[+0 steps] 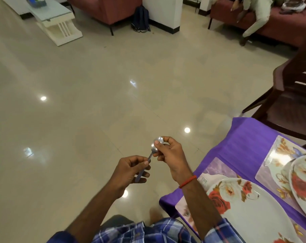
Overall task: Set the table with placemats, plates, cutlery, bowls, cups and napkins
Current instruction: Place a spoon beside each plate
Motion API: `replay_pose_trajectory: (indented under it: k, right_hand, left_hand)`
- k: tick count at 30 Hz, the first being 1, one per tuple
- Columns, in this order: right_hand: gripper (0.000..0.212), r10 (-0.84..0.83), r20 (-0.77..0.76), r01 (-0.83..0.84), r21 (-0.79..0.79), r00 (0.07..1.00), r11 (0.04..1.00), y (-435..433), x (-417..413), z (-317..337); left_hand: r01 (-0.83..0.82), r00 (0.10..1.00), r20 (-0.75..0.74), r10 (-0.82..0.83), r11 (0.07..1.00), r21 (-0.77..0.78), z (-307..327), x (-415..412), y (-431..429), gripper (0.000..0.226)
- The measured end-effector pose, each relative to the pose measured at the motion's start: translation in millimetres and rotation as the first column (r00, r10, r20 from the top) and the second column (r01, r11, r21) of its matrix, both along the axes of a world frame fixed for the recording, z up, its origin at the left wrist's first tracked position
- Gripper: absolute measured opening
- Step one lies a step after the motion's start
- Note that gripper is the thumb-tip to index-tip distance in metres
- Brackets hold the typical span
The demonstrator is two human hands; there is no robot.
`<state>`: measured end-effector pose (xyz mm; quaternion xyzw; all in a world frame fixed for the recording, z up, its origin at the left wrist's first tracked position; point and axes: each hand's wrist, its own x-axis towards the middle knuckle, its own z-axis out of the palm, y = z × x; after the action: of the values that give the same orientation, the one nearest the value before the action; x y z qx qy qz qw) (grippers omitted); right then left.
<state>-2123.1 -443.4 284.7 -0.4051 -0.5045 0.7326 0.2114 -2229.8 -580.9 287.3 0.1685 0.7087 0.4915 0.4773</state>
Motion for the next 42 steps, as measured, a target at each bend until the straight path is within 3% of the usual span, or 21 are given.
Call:
replay_pose_trajectory:
  k: [8, 22, 33, 42]
  right_hand:
    - [0.016, -0.113, 0.024, 0.113, 0.002, 0.993, 0.994, 30, -33, -10]
    - [0.017, -0.381, 0.026, 0.38, 0.03, 0.924, 0.924, 76, -162, 12]
    - [0.015, -0.554, 0.066, 0.545, 0.113, 0.83, 0.831, 104, -173, 18]
    - [0.016, -0.575, 0.061, 0.568, 0.098, 0.816, 0.817, 192, -192, 9]
  left_hand:
    - [0.115, 0.993, 0.022, -0.115, 0.993, 0.0, -10, -54, 45, 0.014]
    - [0.372, 0.927, 0.017, -0.376, 0.922, 0.106, -6, -224, 140, 0.012]
    - [0.487, 0.856, 0.112, -0.505, 0.859, 0.157, -7, -254, 203, 0.012]
    - [0.629, 0.769, 0.044, -0.638, 0.767, 0.128, -16, -277, 300, 0.012]
